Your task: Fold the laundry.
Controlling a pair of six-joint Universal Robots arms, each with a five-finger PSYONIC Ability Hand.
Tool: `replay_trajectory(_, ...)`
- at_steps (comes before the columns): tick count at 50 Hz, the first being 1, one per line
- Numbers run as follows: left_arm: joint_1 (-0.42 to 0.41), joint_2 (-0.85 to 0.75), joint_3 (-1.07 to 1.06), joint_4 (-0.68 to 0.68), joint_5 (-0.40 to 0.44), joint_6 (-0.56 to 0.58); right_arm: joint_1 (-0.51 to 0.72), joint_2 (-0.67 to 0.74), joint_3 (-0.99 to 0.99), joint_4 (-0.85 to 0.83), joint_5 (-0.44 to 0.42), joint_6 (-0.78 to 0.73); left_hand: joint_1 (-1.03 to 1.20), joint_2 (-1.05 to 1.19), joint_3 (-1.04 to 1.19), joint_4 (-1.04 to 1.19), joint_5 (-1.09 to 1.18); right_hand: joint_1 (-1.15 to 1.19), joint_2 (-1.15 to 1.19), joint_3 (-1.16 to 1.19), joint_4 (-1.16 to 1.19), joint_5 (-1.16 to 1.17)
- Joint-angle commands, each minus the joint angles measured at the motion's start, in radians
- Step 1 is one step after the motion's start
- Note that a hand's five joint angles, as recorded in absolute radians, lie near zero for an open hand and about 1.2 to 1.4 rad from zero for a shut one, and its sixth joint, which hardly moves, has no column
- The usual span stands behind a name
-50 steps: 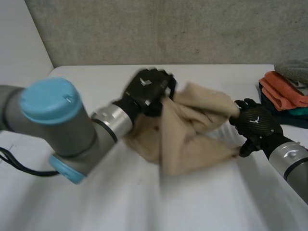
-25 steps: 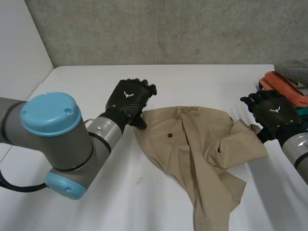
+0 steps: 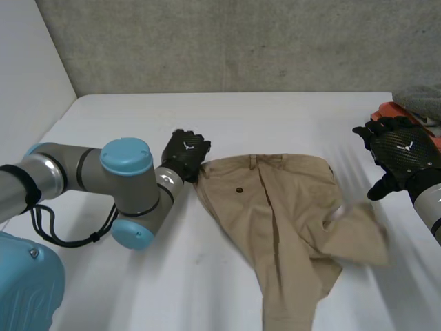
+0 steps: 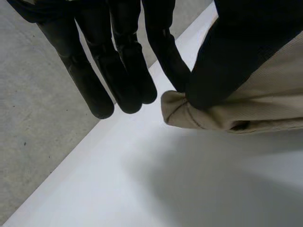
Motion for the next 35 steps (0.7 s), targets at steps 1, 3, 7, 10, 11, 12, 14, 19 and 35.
replay_trajectory(1, 0.045, 0.056, 0.033, 0.005, -0.075, -0.003, -0.001, 0.001, -0.008, -0.002, 0.003, 0.0, 0.277, 0.209, 0.215, 0.207, 0.27, -0.06, -0.041, -0.038, -0.039, -0.044)
replay_trajectory(3, 0.051, 0.095, 0.045, 0.017, -0.106, -0.003, -0.001, 0.001, -0.013, 0.0, 0.004, 0.0, 0.277, 0.209, 0.215, 0.207, 0.27, -0.06, -0.041, -0.038, -0.039, -0.044)
replay_trajectory(7, 0.061, 0.196, 0.074, 0.088, -0.14, -0.014, -0.01, -0.001, -0.016, -0.002, 0.004, 0.001, 0.277, 0.209, 0.215, 0.207, 0.27, -0.06, -0.041, -0.038, -0.039, -0.044)
replay_trajectory(10, 0.054, 0.271, 0.082, 0.157, -0.14, -0.012, -0.015, -0.001, -0.018, -0.002, 0.004, 0.001, 0.277, 0.209, 0.215, 0.207, 0.27, -0.06, -0.041, -0.038, -0.039, -0.044)
replay_trajectory(11, 0.05, 0.29, 0.086, 0.172, -0.14, -0.014, -0.015, -0.001, -0.018, -0.002, 0.004, 0.001, 0.277, 0.209, 0.215, 0.207, 0.27, -0.06, -0.041, -0.038, -0.039, -0.044)
replay_trajectory(12, 0.039, 0.32, 0.092, 0.192, -0.142, -0.023, -0.015, -0.001, -0.018, -0.002, 0.004, 0.001, 0.277, 0.209, 0.215, 0.207, 0.27, -0.06, -0.041, -0.038, -0.039, -0.044)
replay_trajectory(14, -0.001, 0.362, 0.105, 0.206, -0.14, -0.066, -0.015, 0.001, -0.018, -0.002, 0.004, 0.001, 0.277, 0.209, 0.215, 0.207, 0.27, -0.06, -0.041, -0.038, -0.039, -0.044)
replay_trajectory(19, -0.038, 0.365, 0.117, 0.201, -0.131, -0.169, -0.02, 0.001, -0.018, 0.002, 0.004, 0.001, 0.277, 0.209, 0.215, 0.207, 0.27, -0.06, -0.041, -0.038, -0.039, -0.044)
replay_trajectory(35, 0.031, 0.11, 0.034, -0.266, 0.114, -0.299, -0.029, 0.002, -0.027, 0.002, 0.001, 0.003, -0.78, -0.848, -0.842, -0.85, -0.787, -0.06, -0.041, -0.038, -0.039, -0.044)
